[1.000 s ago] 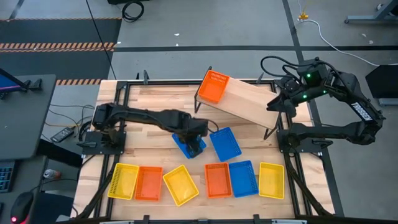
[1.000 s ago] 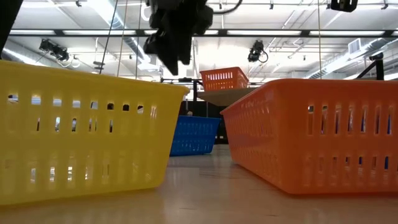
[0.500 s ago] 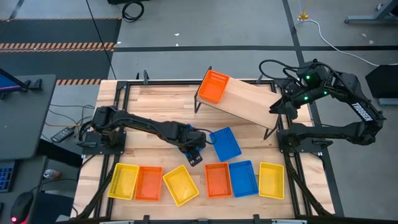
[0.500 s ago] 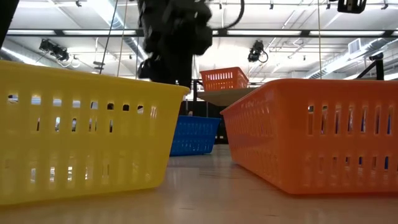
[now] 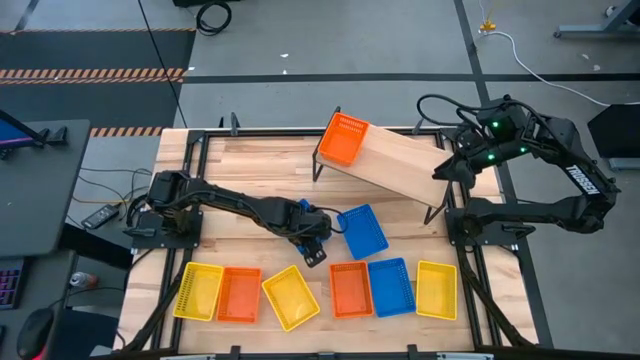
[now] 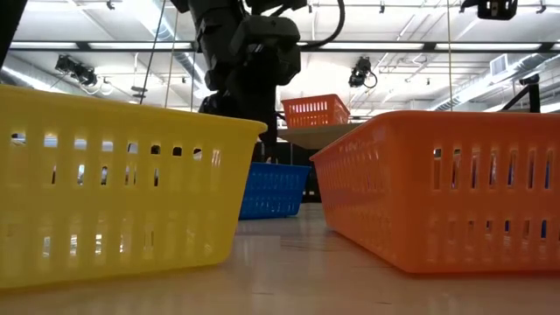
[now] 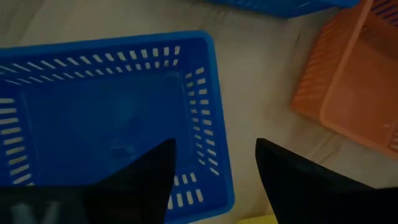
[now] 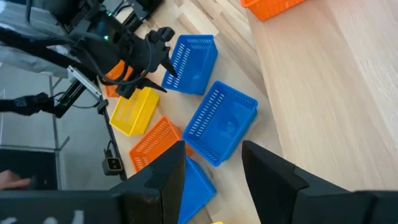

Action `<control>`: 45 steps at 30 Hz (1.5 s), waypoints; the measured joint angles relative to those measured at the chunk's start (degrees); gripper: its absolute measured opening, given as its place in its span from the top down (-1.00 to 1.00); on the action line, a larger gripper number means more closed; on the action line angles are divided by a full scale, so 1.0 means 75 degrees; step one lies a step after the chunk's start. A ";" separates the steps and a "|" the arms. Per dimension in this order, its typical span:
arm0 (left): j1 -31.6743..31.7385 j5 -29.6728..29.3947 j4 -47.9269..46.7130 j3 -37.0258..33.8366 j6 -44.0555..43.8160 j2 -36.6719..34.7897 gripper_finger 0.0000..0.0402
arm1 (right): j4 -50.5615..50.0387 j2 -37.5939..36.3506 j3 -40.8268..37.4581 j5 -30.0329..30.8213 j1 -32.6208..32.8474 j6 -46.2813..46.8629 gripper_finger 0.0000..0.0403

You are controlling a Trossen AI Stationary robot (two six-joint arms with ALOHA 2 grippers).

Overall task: Stack baskets on shelf by color
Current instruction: Put the left blue basket on the shelf

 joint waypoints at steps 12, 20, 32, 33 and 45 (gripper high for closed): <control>-0.0003 -0.0018 -0.0215 0.0012 -0.0072 0.0674 0.25 | 0.0006 -0.0001 0.0000 0.0279 -0.0003 0.0076 0.18; 0.0068 0.0715 -0.0366 0.0208 -0.0035 0.0674 0.93 | 0.0012 0.0002 0.0000 0.0270 -0.0003 -0.0148 0.18; -0.0139 0.0422 -0.2973 0.3503 0.2819 0.0676 0.95 | 0.0134 0.0063 0.0000 0.0326 -0.0003 0.0157 0.18; -0.0136 0.0322 -0.3170 0.3806 0.3115 0.0676 0.95 | 0.0133 0.0064 0.0000 0.0328 -0.0003 0.0160 0.18; 0.0278 0.0092 -0.3232 0.5601 0.6841 0.0676 0.94 | 0.0122 -0.0441 0.0000 0.0345 -0.0003 0.2145 0.18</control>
